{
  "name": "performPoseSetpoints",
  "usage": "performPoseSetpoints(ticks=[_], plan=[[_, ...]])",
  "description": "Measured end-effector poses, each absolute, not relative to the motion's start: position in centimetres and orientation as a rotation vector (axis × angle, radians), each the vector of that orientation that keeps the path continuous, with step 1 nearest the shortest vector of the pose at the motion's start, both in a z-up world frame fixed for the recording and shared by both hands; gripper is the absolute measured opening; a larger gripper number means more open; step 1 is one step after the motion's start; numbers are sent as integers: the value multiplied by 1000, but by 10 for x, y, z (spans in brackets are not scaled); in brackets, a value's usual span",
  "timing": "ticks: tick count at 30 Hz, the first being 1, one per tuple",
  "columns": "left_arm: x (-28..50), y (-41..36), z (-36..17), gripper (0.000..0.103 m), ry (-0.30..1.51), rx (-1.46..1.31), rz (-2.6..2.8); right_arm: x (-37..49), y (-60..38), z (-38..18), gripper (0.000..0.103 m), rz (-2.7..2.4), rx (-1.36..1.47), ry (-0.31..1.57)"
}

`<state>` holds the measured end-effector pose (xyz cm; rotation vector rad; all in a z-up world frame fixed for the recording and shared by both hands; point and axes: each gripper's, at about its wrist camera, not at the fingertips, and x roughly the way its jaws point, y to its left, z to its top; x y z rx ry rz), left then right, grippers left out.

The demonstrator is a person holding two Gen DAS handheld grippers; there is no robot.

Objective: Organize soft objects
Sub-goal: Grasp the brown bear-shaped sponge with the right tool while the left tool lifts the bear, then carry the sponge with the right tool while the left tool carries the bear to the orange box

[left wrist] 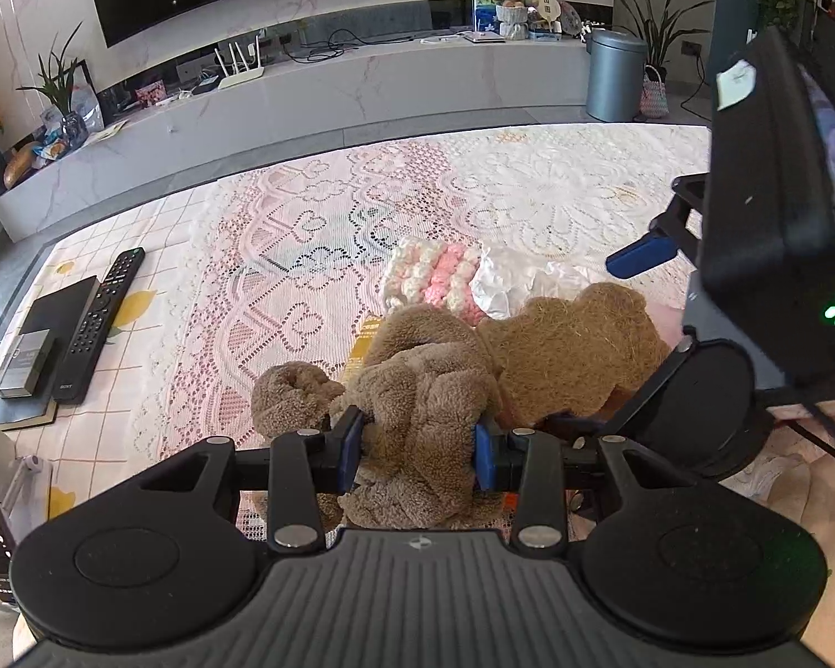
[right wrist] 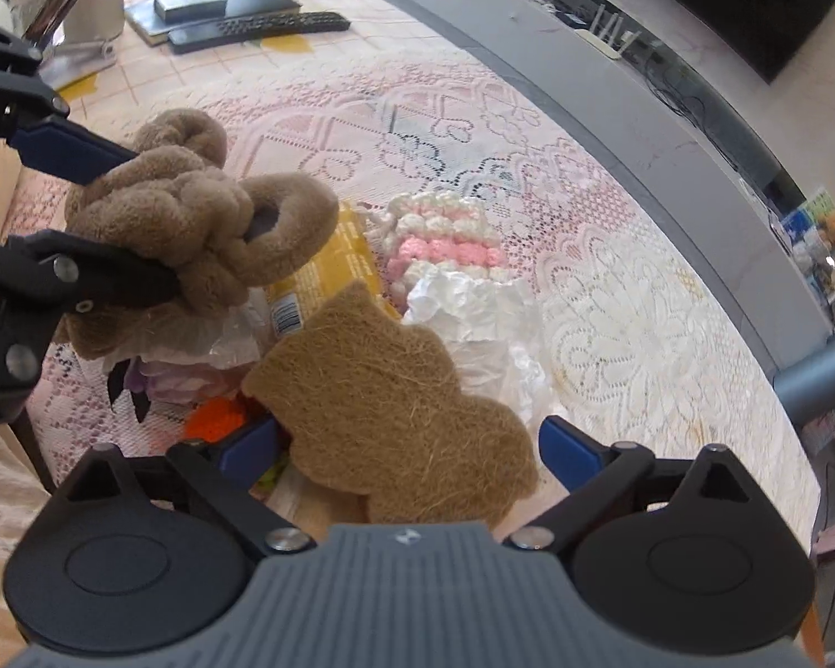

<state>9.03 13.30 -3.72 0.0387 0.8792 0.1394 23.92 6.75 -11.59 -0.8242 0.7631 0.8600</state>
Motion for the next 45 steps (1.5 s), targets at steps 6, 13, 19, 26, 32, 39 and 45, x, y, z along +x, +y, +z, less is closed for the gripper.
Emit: performPoseSetpoints(ticks=[6, 13, 19, 26, 32, 39, 45], plan=[[90, 135, -36, 44, 880, 28, 137, 239, 69, -121, 78, 886, -788, 774], [88, 131, -34, 44, 873, 30, 144, 225, 66, -103, 35, 893, -774, 743], [83, 129, -28, 44, 860, 28, 153, 215, 59, -86, 21, 871, -769, 696], [70, 118, -8, 44, 810, 50, 158, 203, 39, -49, 17, 842, -687, 654], [58, 106, 12, 44, 755, 63, 161, 183, 14, -11, 16, 831, -607, 595], [47, 86, 39, 44, 690, 75, 126, 162, -35, 36, 16, 770, -540, 509], [52, 48, 64, 44, 616, 92, 2, 163, -92, 64, 16, 648, -523, 499]])
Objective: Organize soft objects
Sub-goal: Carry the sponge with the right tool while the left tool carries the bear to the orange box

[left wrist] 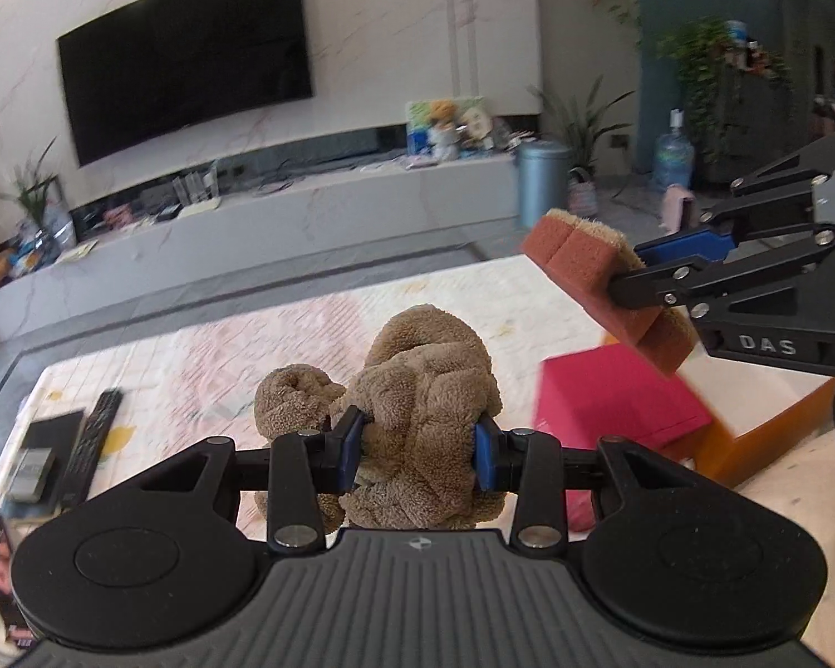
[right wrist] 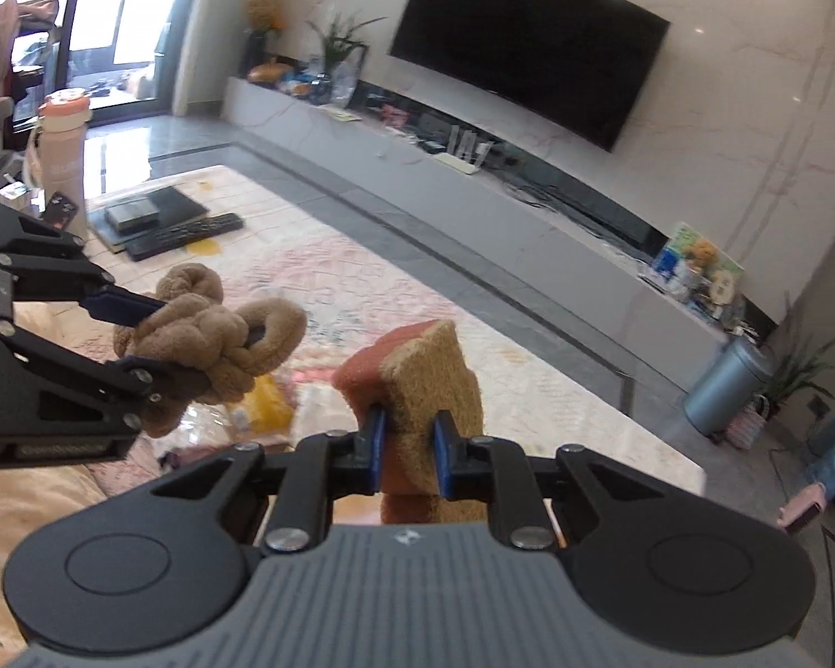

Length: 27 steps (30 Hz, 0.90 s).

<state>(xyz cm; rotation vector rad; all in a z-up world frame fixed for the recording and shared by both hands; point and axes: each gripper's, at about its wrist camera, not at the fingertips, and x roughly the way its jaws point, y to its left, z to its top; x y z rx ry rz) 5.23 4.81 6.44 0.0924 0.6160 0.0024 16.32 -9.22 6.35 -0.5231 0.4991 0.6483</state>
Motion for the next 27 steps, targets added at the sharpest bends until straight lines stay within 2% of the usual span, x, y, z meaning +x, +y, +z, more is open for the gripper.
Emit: performPoseSetpoints(ticks=[12, 22, 27], plan=[[97, -69, 64, 44, 526, 250, -364, 190, -221, 56, 16, 369, -461, 666], [140, -141, 7, 44, 531, 551, -575, 230, -270, 6, 17, 282, -351, 891], [147, -170, -30, 44, 505, 752, -607, 254, -270, 0, 16, 288, -312, 923]])
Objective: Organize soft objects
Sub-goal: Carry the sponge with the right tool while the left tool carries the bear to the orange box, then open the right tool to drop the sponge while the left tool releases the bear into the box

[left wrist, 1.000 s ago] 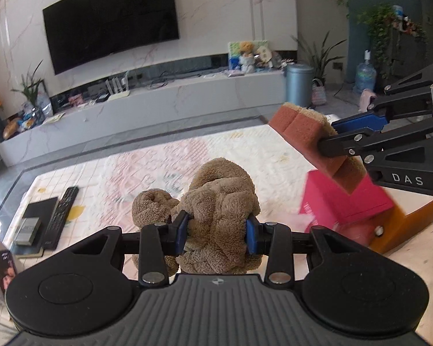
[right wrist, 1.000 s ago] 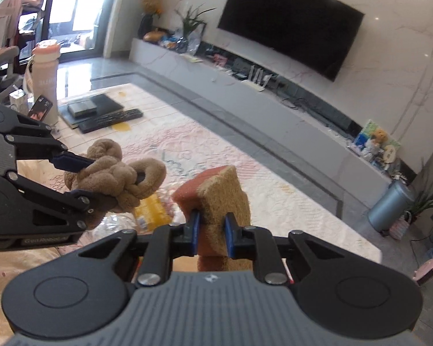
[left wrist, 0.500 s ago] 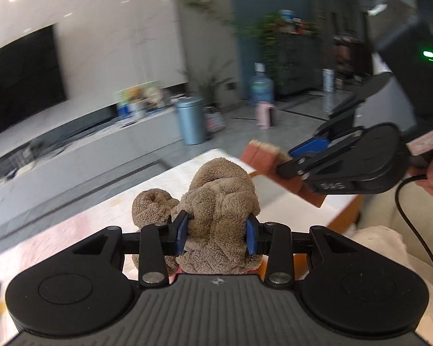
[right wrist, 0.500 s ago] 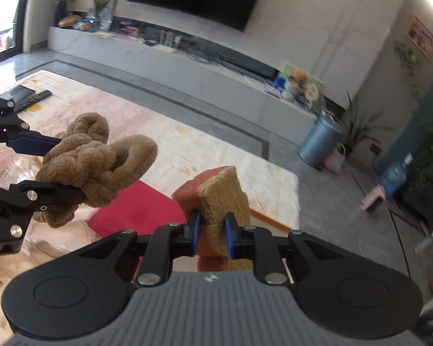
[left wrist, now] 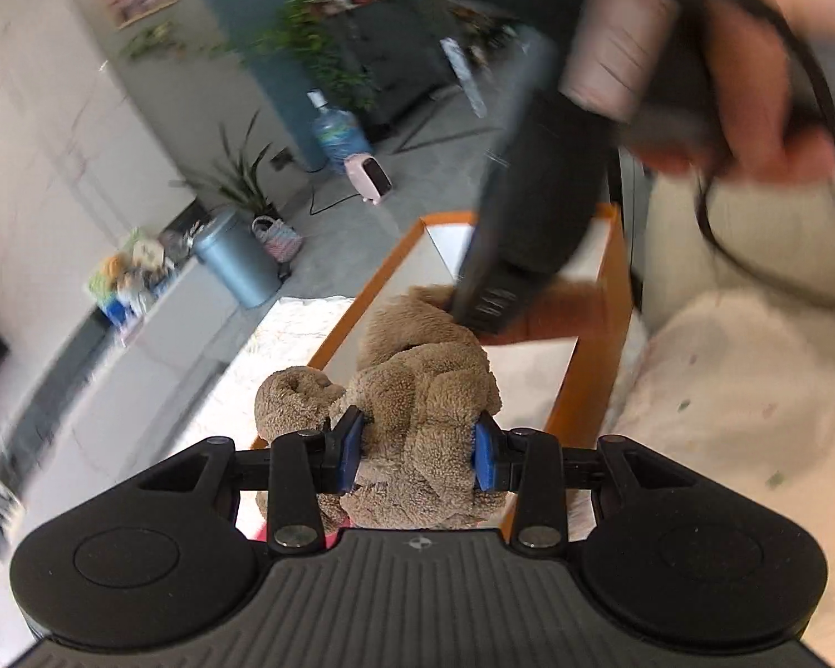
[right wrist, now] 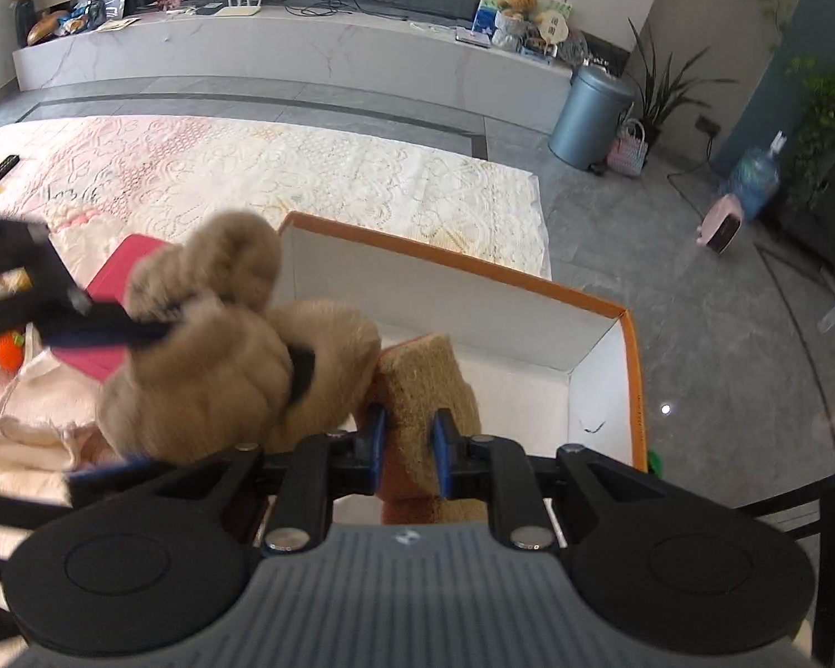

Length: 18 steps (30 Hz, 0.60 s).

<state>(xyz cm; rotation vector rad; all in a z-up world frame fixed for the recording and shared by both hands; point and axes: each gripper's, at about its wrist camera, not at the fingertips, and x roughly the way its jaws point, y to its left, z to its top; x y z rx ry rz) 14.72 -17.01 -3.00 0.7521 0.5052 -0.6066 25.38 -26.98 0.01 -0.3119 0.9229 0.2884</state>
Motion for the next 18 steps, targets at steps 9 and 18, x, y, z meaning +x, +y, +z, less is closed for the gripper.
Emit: performPoseSetpoints(ticks=[9, 18], plan=[[167, -186, -72, 46, 533, 889, -691, 298, -260, -32, 16, 320, -278, 1041], [183, -181, -80, 64, 564, 896, -800, 324, -261, -75, 13, 322, -189, 1200]])
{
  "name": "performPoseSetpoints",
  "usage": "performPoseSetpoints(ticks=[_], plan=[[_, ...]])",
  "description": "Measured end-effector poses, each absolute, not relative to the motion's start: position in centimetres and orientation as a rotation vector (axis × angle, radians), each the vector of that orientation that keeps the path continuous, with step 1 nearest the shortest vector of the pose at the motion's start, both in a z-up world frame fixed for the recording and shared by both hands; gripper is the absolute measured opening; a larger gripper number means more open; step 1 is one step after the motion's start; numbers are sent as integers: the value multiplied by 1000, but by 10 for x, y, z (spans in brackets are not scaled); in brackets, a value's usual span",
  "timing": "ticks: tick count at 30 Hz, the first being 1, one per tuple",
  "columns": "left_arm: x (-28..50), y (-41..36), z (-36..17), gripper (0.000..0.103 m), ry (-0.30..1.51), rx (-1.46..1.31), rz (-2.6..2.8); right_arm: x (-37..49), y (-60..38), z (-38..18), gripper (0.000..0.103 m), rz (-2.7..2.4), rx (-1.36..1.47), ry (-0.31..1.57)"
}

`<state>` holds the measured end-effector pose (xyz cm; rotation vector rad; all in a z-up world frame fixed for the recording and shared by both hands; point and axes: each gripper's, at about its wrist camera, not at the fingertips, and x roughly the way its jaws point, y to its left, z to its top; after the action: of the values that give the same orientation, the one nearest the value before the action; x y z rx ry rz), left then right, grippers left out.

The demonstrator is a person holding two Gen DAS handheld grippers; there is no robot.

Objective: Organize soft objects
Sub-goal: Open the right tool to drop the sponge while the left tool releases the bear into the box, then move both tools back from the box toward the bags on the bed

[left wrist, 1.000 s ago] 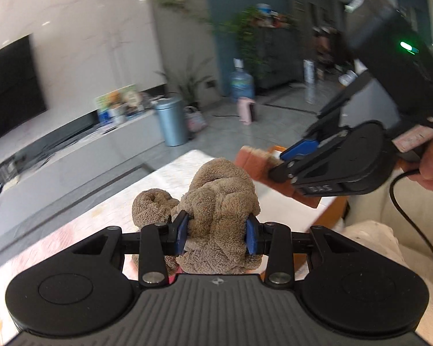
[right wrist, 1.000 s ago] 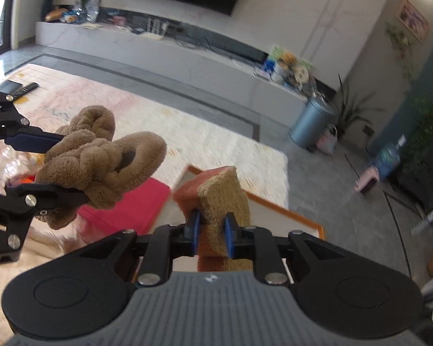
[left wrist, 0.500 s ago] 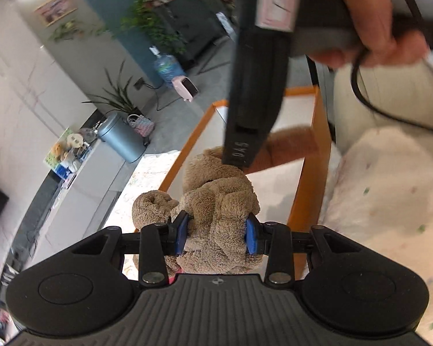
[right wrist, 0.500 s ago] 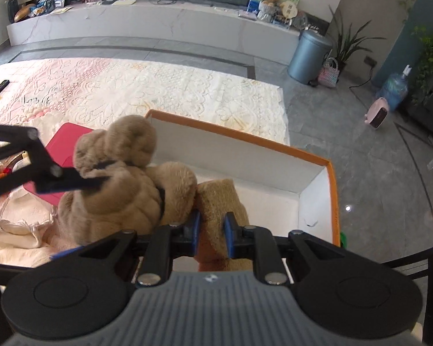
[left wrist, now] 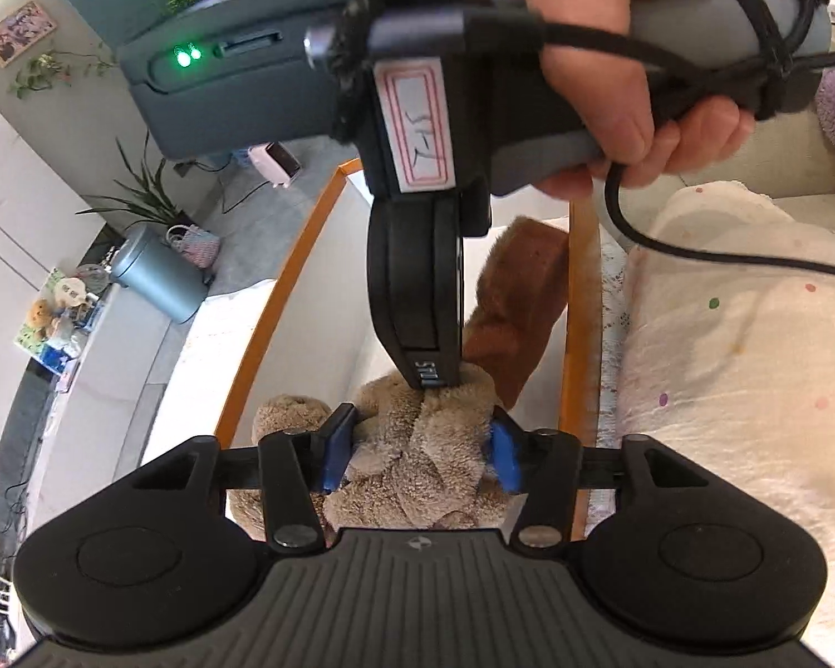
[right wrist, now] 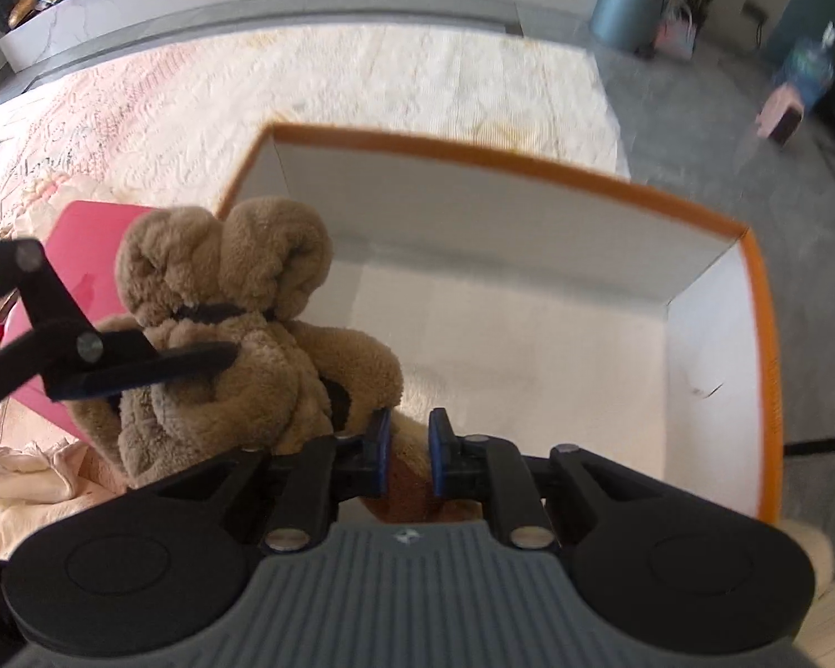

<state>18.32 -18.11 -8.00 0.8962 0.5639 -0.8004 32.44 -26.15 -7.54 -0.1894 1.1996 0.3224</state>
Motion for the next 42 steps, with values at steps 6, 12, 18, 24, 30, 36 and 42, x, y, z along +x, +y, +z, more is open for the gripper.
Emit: performPoseSetpoints(ticks=[6, 12, 18, 24, 30, 36, 42], plan=[[194, -173, -92, 74, 585, 790, -853, 328, -269, -88, 23, 316, -150, 1235], [220, -168, -90, 84, 686, 623, -842, 326, -273, -93, 40, 315, -138, 1245], [228, -164, -79, 80, 735, 551, -833, 328, -276, -92, 47, 305, -135, 1242], [230, -162, -73, 80, 750, 546, -755, 322, -275, -80, 62, 298, -144, 1204], [222, -161, -63, 78, 763, 545, -713, 309, -272, -70, 65, 289, -205, 1167], [206, -155, -52, 78, 734, 534, -686, 297, -276, -52, 68, 262, -211, 1124], [188, -146, -39, 78, 722, 503, -624, 272, -275, -36, 77, 256, -189, 1075]])
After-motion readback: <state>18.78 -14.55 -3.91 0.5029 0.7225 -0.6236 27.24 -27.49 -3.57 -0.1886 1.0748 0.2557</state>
